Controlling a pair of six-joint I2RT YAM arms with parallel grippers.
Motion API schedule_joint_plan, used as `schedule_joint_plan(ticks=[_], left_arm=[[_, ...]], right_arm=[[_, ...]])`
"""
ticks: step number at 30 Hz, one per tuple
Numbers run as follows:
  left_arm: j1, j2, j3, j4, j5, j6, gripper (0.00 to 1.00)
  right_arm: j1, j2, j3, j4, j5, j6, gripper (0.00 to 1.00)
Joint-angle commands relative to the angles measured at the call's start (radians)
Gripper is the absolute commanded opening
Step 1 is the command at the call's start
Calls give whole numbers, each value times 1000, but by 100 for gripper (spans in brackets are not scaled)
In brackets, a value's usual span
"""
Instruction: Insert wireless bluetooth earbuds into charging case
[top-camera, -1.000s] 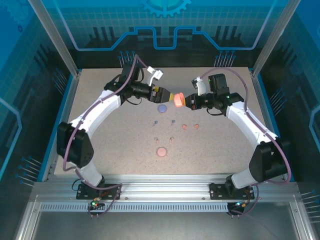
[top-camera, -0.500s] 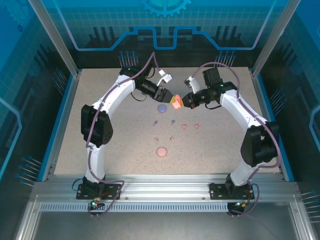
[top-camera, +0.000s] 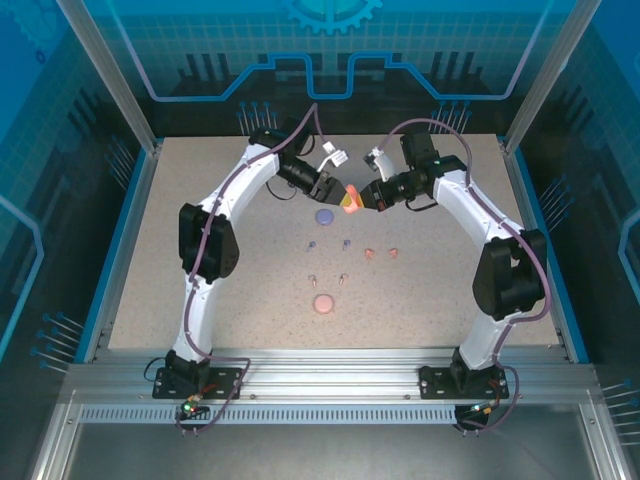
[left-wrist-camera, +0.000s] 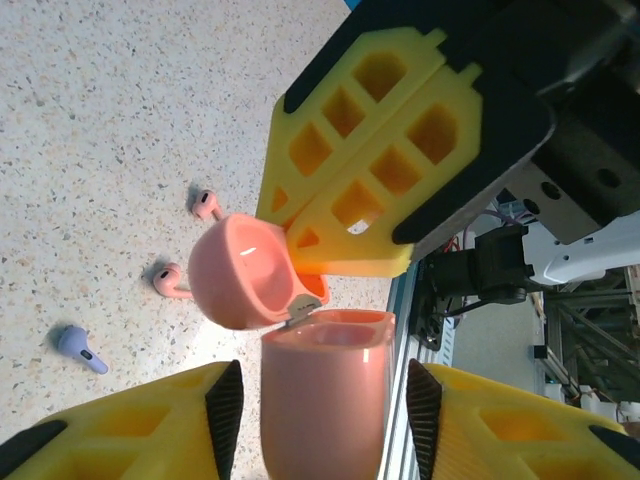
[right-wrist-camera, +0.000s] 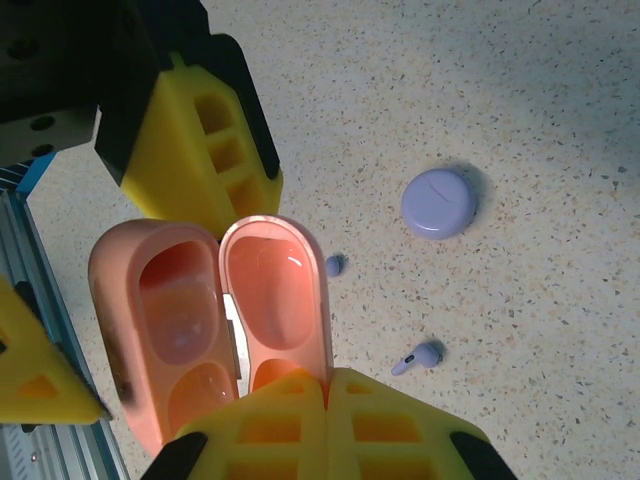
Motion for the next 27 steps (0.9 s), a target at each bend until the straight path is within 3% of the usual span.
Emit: schedule_joint_plan(ticks=[1, 6, 17, 27], left_arm=[[1, 15, 37, -33, 45, 29, 46], [1, 20, 37, -30, 59, 27, 39], [2, 31, 75, -24, 83, 15, 40], [1, 51, 98, -44, 90, 20, 15]], right_arm=[[-9, 17, 26, -12, -36, -9, 0], [-10, 16, 18, -4, -40, -5, 0], [-10, 13, 13, -3, -46, -5, 0], [-10, 7, 13, 2, -29, 5, 0]])
